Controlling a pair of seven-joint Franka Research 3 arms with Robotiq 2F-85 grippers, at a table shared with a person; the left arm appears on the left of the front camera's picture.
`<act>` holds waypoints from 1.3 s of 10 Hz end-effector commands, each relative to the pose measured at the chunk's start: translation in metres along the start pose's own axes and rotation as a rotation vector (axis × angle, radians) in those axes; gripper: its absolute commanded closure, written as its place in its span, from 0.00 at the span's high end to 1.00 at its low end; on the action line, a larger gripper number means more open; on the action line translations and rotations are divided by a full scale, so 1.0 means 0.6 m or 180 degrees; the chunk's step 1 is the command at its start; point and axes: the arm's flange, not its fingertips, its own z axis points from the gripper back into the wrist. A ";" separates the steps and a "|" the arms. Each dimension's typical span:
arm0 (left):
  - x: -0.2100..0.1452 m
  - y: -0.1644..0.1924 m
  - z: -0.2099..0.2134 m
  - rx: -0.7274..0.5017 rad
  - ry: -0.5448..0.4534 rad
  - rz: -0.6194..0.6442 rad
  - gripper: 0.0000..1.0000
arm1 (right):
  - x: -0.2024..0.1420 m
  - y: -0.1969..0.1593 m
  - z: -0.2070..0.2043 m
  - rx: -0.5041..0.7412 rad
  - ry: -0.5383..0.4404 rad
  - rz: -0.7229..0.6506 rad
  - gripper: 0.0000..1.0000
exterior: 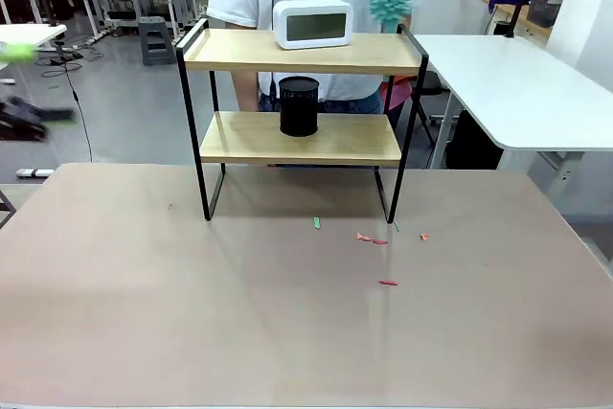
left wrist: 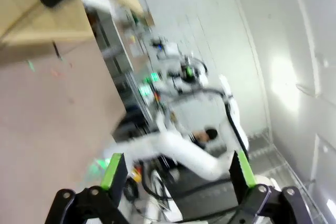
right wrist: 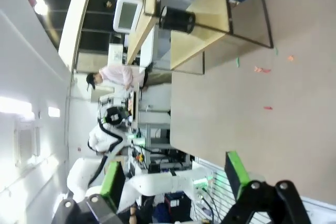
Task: Clean the shelf.
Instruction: Hand the Duster back to the human.
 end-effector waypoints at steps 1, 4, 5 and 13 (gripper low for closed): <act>0.035 0.071 -0.131 -0.0096 0.0695 0.0259 1.00 | -0.030 0.019 -0.133 0.0222 0.0279 0.0197 1.00; -0.002 0.077 -0.171 -0.0186 0.0650 0.0333 1.00 | 0.003 0.049 -0.115 0.0172 0.0349 0.0143 1.00; -0.002 0.077 -0.171 -0.0186 0.0650 0.0333 1.00 | 0.003 0.049 -0.115 0.0172 0.0349 0.0143 1.00; -0.002 0.077 -0.171 -0.0186 0.0650 0.0333 1.00 | 0.003 0.049 -0.115 0.0172 0.0349 0.0143 1.00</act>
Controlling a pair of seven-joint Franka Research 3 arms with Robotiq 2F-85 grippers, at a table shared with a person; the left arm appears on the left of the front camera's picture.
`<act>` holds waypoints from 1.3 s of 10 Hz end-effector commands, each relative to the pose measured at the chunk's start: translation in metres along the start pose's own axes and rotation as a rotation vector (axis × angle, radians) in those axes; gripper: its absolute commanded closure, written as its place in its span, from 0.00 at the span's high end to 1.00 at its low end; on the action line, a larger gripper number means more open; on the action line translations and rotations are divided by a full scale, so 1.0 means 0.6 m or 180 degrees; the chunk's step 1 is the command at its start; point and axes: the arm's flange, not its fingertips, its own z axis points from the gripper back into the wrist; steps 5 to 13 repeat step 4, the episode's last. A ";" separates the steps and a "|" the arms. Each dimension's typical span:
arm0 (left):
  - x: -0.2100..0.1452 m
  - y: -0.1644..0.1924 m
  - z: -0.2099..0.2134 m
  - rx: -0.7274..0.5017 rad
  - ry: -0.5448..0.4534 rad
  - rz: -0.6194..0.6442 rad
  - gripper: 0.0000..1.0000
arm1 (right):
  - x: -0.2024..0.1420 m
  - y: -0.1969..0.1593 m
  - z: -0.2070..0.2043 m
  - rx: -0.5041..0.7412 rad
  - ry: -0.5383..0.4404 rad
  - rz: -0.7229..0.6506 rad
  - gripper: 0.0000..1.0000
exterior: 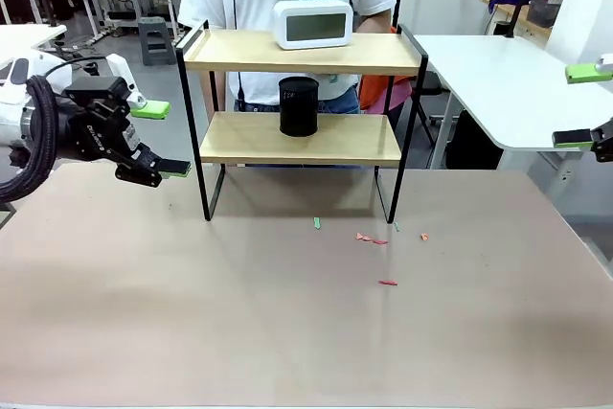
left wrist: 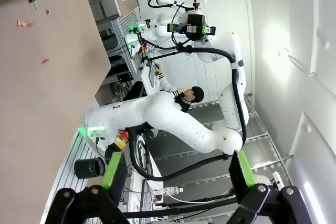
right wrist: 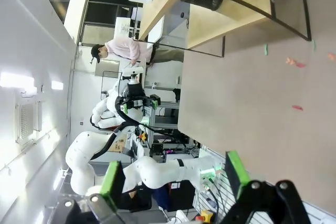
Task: Clean the shelf.
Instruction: Hand the Duster back to the human.
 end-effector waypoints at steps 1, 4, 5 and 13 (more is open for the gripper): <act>-0.007 -0.002 -0.002 -0.0020 0.0015 0.0002 1.00 | -0.002 0.005 -0.002 0.0019 0.0011 0.0013 1.00; -0.007 -0.002 -0.002 -0.0020 0.0015 0.0002 1.00 | -0.002 0.005 -0.002 0.0019 0.0011 0.0013 1.00; -0.007 -0.002 -0.002 -0.0020 0.0015 0.0002 1.00 | -0.002 0.005 -0.002 0.0019 0.0011 0.0013 1.00; -0.007 -0.002 -0.002 -0.0020 0.0015 0.0002 1.00 | -0.002 0.005 -0.002 0.0019 0.0011 0.0013 1.00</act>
